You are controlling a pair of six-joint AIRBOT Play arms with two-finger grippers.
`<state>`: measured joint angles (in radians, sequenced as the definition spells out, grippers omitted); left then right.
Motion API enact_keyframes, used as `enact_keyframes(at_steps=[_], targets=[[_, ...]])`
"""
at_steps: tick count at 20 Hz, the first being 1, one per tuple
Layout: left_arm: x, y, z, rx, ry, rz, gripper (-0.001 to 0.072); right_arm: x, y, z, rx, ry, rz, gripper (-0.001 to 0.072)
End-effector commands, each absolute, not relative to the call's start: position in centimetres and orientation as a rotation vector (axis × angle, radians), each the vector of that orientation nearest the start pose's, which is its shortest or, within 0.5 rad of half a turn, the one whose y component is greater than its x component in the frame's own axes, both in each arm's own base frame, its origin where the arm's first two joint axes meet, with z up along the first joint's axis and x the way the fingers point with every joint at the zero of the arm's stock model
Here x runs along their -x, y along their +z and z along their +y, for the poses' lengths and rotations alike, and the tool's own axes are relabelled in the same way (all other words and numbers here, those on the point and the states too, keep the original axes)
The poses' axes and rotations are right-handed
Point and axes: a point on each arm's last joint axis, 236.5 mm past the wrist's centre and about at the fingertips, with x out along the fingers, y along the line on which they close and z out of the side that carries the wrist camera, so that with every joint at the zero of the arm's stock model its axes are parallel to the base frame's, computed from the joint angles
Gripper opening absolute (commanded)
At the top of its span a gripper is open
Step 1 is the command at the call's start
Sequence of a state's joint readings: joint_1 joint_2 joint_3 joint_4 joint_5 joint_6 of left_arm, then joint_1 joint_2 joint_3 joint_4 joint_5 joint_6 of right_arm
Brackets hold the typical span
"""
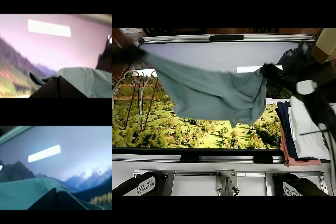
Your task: Fold the shirts.
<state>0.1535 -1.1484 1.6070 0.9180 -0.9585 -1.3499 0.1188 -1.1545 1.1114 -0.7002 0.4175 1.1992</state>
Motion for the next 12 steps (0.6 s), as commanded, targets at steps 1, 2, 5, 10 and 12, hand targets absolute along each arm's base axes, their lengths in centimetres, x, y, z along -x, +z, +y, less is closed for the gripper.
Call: enact_keyframes(at_steps=[1, 2, 5, 10, 12], targets=[[-35.6, 52.5, -3.6, 0.199, -0.299, -0.051, 0.0036, -42.0, 32.5, 13.3, -0.326, 0.467, 0.171, 0.0065], [-32.7, 55.5, -3.9, 0.172, -0.294, -0.131, 0.0035, -39.6, 36.0, 13.2, -0.319, 0.484, 0.106, 0.0065], [-25.6, 58.7, -3.2, 0.096, -0.192, -0.242, 0.0035, -32.6, 43.2, 12.2, -0.326, 0.497, -0.043, 0.0065], [-20.1, 54.5, 1.2, 0.075, 0.097, -0.125, 0.0036, -25.5, 46.1, 9.4, -0.363, 0.42, -0.11, 0.0065], [-21.0, 49.9, 1.2, 0.094, 0.094, 0.047, 0.0036, -25.8, 43.4, 8.8, -0.375, 0.373, 0.004, 0.0065]])
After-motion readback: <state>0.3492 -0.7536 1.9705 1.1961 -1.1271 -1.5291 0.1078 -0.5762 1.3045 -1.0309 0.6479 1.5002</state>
